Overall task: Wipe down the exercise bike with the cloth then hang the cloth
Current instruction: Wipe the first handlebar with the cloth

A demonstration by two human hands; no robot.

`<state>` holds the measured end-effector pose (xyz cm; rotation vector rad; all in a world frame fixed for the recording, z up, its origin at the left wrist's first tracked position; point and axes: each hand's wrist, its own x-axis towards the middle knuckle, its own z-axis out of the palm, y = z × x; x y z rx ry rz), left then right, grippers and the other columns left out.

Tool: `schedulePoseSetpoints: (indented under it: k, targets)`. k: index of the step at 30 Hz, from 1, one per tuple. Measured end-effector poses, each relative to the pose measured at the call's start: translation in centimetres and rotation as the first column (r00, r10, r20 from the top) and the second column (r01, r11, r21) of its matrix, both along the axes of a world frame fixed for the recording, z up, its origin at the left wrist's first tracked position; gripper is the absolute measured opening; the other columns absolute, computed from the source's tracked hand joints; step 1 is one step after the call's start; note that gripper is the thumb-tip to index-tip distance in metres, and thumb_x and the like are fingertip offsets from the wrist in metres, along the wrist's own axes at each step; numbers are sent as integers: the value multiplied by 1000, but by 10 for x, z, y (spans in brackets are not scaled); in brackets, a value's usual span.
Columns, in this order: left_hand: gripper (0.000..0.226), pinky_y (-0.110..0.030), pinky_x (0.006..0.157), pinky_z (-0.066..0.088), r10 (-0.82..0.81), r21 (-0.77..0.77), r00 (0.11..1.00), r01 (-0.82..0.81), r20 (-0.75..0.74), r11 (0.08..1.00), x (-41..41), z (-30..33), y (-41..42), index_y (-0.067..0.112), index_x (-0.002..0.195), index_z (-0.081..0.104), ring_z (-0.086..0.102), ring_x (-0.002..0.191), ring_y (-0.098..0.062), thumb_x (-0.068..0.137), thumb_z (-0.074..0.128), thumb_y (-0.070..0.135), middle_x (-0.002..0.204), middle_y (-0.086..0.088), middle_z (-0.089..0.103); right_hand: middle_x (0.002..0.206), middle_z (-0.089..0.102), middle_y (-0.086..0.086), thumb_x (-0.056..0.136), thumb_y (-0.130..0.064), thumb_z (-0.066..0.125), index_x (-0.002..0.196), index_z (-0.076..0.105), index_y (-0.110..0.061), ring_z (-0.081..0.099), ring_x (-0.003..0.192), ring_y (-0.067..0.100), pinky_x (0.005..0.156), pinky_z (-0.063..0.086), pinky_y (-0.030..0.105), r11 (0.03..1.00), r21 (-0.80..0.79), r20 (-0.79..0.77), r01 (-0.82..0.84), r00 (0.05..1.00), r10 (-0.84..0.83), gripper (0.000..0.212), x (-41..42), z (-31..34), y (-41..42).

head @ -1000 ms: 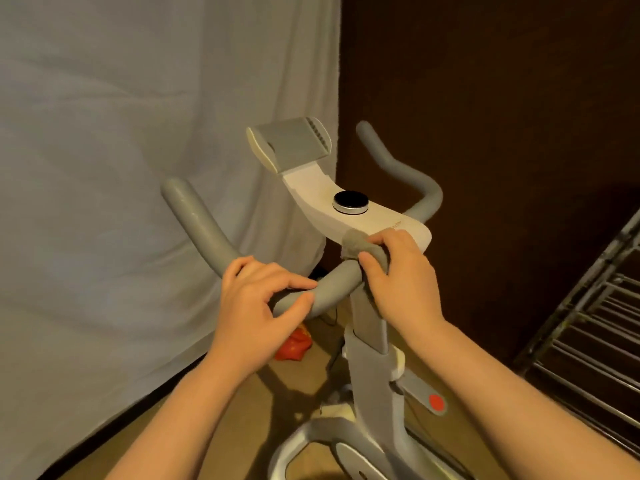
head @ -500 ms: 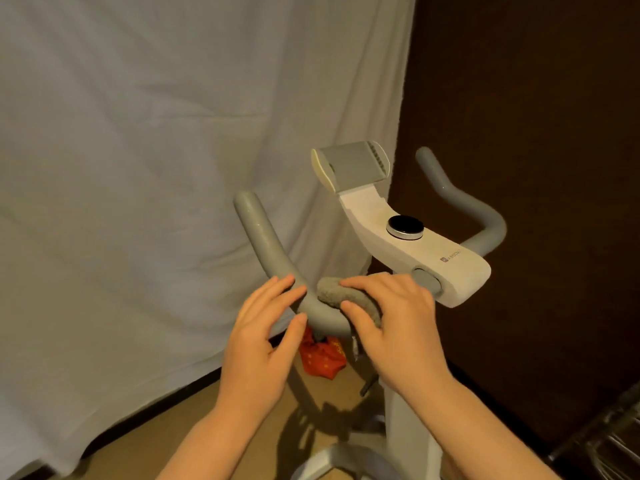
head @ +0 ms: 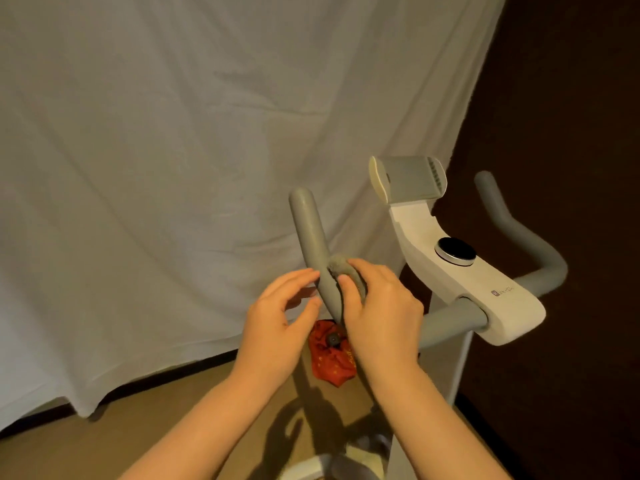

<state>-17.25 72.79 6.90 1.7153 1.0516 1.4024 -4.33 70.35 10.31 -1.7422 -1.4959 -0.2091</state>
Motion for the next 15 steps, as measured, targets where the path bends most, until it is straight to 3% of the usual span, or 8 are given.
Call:
schedulePoseSetpoints:
  k: [4, 6, 8, 11, 15]
  targets:
    - [32, -18, 88, 49, 8, -16, 1000, -8, -14, 1000, -6, 7, 11, 30, 115, 64, 61, 100, 2, 91, 64, 10, 112, 17, 62, 99, 63, -7, 89, -30, 67, 119, 67, -28, 62, 75, 12, 57, 40, 20, 999, -41, 98, -31, 995, 35, 30, 0, -1, -5]
    - [29, -19, 87, 50, -1, -35, 1000, 1, -16, 999, -10, 8, 16, 31, 112, 65, 62, 98, 2, 90, 65, 11, 109, 17, 63, 97, 62, -10, 88, -29, 69, 118, 68, -31, 56, 70, 5, 54, 31, 9, 999, -24, 85, -29, 996, 31, 30, 6, -2, -20]
    - [28, -23, 88, 51, -3, -39, 1000, 3, -2, 999, -11, 7, 22, 28, 109, 67, 63, 96, 1, 89, 66, 9, 109, 15, 64, 93, 63, -8, 84, -26, 73, 113, 71, -29, 58, 68, 8, 52, 27, 9, 1000, -6, 83, -13, 996, 13, 29, -3, 3, -2]
    - [26, -23, 88, 51, -20, -38, 1000, 20, 11, 999, -10, 8, 28, 27, 107, 67, 63, 96, -1, 89, 65, 8, 107, 14, 65, 92, 63, -2, 79, -22, 78, 109, 72, -25, 63, 64, 18, 54, 32, 19, 1000, 15, 175, 11, 985, -14, 31, -26, 9, 26]
    - [26, -20, 89, 49, -94, -65, 995, 93, -13, 994, -19, 11, 35, 26, 109, 67, 61, 98, 2, 89, 65, 9, 109, 16, 63, 96, 63, -8, 83, -25, 74, 114, 70, -28, 62, 69, 11, 50, 26, 9, 999, -50, 177, 3, 984, 6, 32, -14, 11, 6]
